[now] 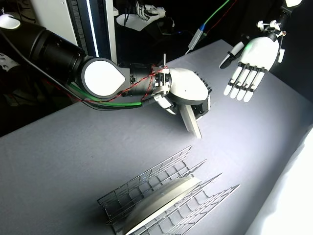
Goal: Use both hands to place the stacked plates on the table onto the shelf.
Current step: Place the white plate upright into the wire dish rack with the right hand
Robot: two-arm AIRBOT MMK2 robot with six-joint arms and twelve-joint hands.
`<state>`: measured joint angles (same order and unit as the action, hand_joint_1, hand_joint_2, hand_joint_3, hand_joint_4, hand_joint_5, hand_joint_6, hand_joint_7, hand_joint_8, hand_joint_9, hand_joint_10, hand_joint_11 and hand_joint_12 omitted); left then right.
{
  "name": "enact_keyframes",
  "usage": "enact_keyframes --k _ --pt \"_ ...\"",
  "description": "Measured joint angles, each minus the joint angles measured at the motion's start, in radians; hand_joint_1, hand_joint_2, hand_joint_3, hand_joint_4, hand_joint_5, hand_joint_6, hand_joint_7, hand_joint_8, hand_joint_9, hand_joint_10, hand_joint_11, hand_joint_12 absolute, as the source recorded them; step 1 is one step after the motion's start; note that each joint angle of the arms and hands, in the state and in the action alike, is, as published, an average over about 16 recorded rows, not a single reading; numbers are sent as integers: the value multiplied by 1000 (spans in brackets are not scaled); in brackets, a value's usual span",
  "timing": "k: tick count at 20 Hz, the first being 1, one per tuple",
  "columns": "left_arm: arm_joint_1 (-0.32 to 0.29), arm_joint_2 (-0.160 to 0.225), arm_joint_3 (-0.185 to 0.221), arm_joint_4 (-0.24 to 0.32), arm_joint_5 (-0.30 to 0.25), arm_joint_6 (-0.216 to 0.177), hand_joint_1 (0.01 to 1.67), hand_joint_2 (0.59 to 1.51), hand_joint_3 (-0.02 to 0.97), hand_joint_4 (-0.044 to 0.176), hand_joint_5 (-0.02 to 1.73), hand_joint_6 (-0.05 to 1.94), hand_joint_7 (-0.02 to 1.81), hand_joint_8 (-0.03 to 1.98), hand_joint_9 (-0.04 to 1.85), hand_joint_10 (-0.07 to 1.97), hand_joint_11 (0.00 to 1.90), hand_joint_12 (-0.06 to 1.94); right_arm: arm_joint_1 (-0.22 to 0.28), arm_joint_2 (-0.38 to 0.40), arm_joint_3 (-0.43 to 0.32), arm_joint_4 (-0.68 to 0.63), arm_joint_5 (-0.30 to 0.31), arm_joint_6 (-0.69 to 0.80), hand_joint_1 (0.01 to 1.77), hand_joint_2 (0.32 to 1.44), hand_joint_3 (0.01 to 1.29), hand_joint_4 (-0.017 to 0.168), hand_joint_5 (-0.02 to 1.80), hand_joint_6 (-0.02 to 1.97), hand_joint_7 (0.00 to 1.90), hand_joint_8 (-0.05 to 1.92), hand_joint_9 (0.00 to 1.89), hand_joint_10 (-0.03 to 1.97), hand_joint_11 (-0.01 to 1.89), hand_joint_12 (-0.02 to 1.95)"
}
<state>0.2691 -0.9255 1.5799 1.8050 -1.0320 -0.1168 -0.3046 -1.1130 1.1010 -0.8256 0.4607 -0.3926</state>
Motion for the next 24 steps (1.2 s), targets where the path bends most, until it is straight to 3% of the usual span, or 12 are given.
enact_keyframes --k 8,16,24 --pt "2 28 7 -15 -4 -36 19 1156 21 2 19 1 20 15 21 7 21 10 48 42 -42 246 -26 -1 1357 1030 15 -4 794 1131 1009 922 941 1179 825 1300" --pt "21 17 19 -59 -2 -35 18 1153 21 2 21 2 21 15 21 6 20 10 113 39 -51 554 -110 0 1364 1048 15 -6 767 1156 1001 923 928 1198 809 1322" --pt "42 -6 59 -78 -4 -22 18 1153 21 2 22 2 18 14 21 7 20 10 182 11 -33 902 -213 7 1373 1061 15 -8 765 1154 992 918 920 1198 810 1341"
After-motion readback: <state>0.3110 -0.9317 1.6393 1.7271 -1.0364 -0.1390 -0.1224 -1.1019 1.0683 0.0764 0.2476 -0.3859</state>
